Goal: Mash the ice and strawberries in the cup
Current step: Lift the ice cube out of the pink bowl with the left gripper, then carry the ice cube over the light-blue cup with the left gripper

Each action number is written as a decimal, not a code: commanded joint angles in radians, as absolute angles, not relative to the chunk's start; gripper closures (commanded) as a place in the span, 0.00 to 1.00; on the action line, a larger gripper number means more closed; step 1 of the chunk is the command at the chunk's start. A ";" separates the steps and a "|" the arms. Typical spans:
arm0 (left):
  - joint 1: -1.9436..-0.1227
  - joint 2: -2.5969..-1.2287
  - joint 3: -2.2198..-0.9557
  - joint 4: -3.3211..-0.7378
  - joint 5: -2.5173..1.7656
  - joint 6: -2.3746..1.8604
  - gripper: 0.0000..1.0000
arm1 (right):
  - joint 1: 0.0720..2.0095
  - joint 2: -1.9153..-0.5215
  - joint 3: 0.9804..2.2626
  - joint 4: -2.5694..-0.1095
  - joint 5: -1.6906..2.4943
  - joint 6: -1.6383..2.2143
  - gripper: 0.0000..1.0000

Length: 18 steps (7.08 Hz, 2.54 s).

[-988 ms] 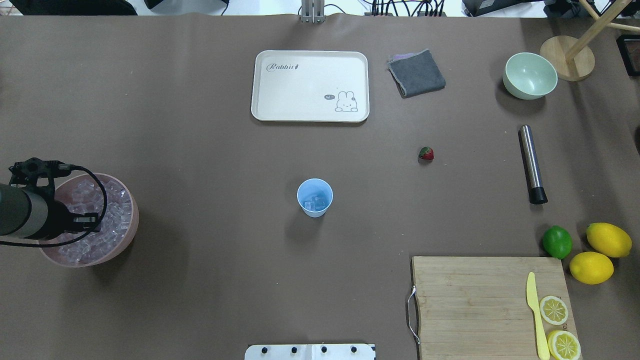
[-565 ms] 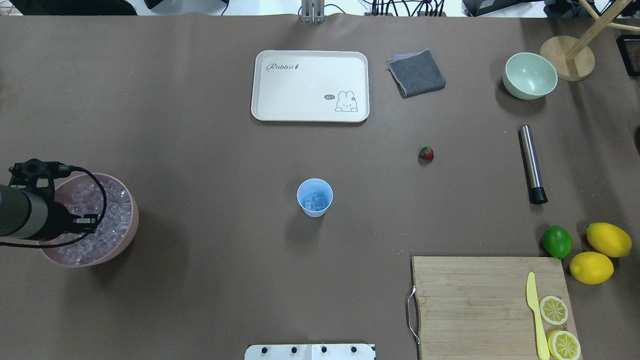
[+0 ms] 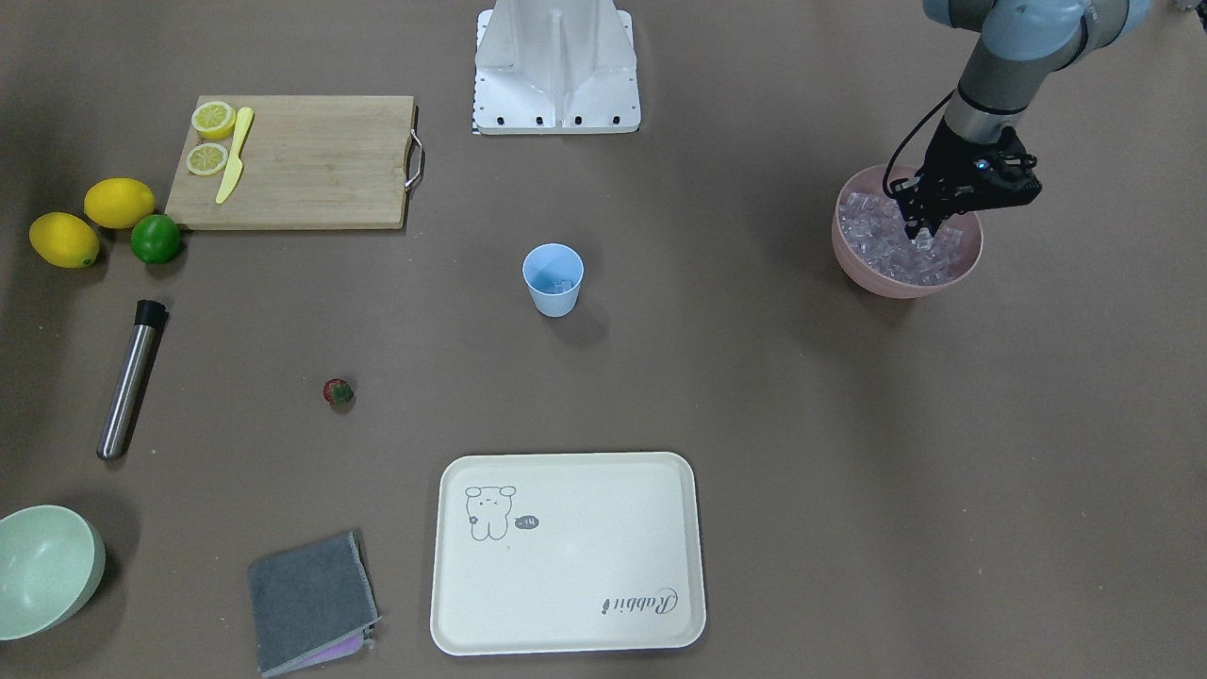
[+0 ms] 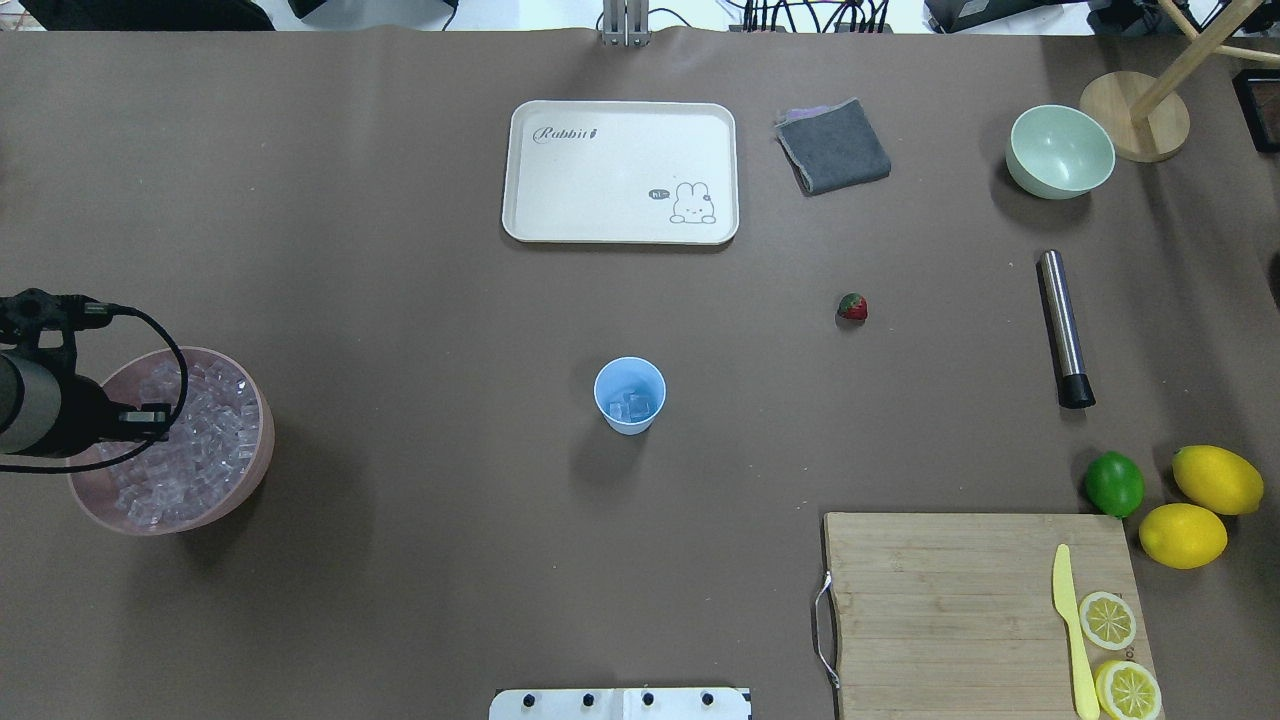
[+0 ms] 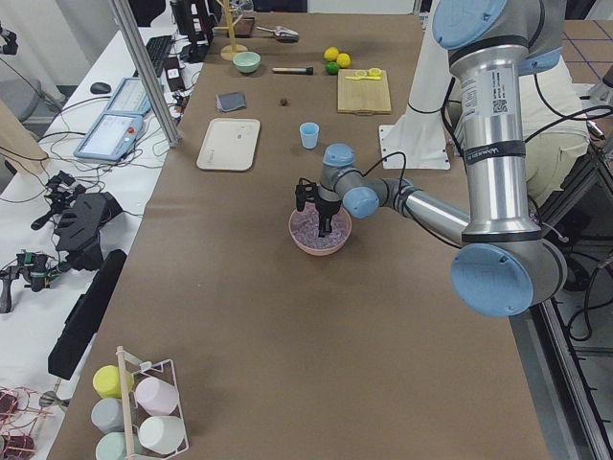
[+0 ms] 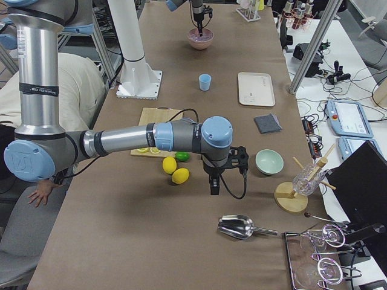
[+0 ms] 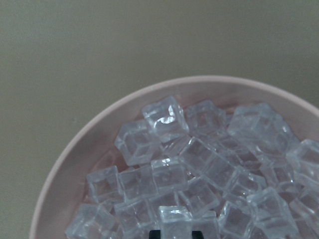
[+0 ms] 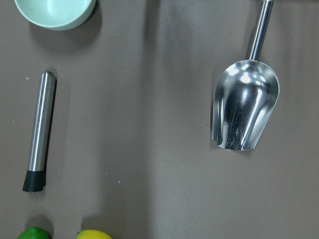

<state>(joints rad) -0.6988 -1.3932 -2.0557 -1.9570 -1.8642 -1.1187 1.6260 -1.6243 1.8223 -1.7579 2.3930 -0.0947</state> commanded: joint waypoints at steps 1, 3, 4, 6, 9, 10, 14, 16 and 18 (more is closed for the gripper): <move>-0.774 -1.385 -2.088 -1.942 -1.885 -1.060 1.00 | 1.626 -1.620 1.822 -1.758 2.395 -0.094 0.00; -0.799 -1.405 -2.181 -1.940 -1.907 -1.065 1.00 | 1.625 -1.614 1.822 -1.758 2.395 -0.094 0.00; -0.799 -1.477 -2.190 -1.940 -1.917 -1.072 1.00 | 1.624 -1.614 1.822 -1.758 2.395 -0.092 0.00; -0.784 -1.737 -2.143 -1.880 -1.953 -1.125 1.00 | 1.624 -1.612 1.824 -1.758 2.396 -0.092 0.00; -0.588 -2.081 -2.004 -1.735 -1.808 -1.244 1.00 | 1.624 -1.612 1.824 -1.758 2.398 -0.092 0.00; -0.504 -2.138 -1.949 -1.739 -1.702 -1.249 1.00 | 1.624 -1.612 1.824 -1.756 2.396 -0.092 0.00; -0.407 -2.214 -1.781 -1.841 -1.591 -1.307 1.00 | 1.624 -1.612 1.824 -1.758 2.396 -0.094 0.00; -0.382 -2.224 -1.767 -1.842 -1.565 -1.321 1.00 | 1.624 -1.612 1.822 -1.758 2.396 -0.092 0.00; -0.368 -2.236 -1.752 -1.842 -1.562 -1.322 1.00 | 1.624 -1.614 1.822 -1.758 2.396 -0.094 0.00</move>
